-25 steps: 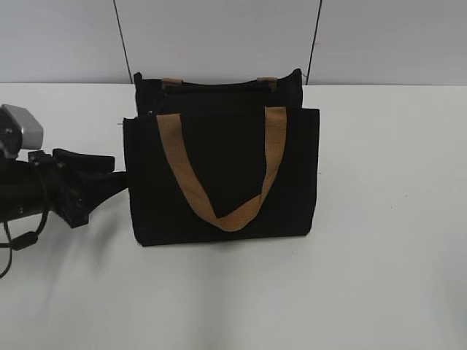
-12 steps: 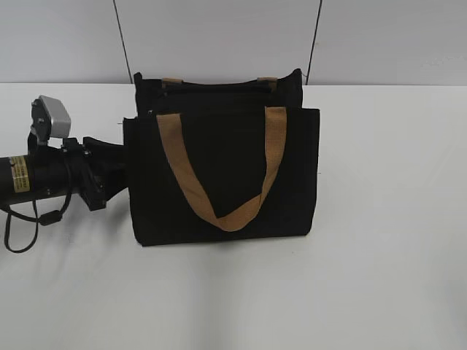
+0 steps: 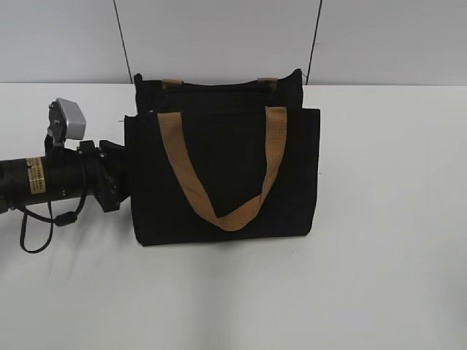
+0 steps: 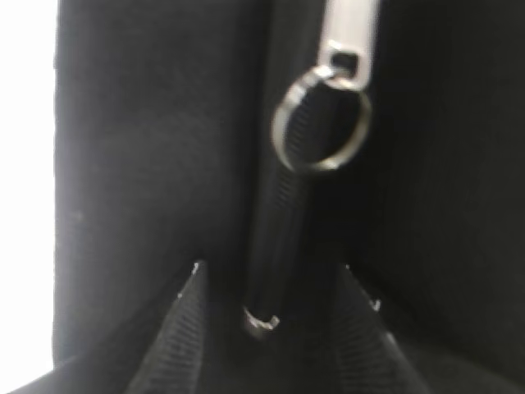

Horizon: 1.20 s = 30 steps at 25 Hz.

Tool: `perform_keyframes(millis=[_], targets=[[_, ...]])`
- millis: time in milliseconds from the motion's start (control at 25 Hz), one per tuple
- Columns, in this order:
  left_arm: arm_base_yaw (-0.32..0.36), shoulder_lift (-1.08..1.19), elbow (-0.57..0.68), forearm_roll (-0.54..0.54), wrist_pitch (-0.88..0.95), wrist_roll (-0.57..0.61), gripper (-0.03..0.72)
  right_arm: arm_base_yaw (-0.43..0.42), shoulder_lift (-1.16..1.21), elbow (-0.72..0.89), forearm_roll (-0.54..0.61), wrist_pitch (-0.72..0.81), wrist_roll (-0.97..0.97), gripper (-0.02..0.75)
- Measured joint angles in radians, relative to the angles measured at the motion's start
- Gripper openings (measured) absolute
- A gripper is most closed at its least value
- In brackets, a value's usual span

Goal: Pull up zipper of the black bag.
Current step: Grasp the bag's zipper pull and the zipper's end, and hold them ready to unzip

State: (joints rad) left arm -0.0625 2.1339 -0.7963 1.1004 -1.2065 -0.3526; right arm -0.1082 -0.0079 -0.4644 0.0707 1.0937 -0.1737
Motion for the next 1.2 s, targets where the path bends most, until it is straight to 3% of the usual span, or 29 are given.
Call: perform_keyframes(millis=[120,280,360,760,1040,1200], targets=[[-0.014,0.0,-0.017,-0.015,0.001,0.0,0.312,0.0,0.0,0.0,0.0,0.001,0.0,0.589],[-0.037,0.001,-0.038,-0.032,0.003,-0.002,0.068,0.0,0.0,0.0,0.0,0.001,0.0,0.589],[-0.04,-0.005,-0.038,-0.034,0.033,-0.016,0.011,0.0,0.0,0.0,0.0,0.0,0.0,0.589],[0.008,-0.36,-0.002,-0.002,0.337,-0.084,-0.004,0.0,0.0,0.0,-0.008,0.0,0.0,0.589],[0.008,-0.534,-0.001,0.065,0.402,-0.186,-0.004,0.01,0.0,0.0,0.006,0.0,0.003,0.589],[0.008,-0.585,-0.001,0.081,0.41,-0.226,-0.005,0.054,0.0,-0.007,0.073,-0.017,0.006,0.589]])
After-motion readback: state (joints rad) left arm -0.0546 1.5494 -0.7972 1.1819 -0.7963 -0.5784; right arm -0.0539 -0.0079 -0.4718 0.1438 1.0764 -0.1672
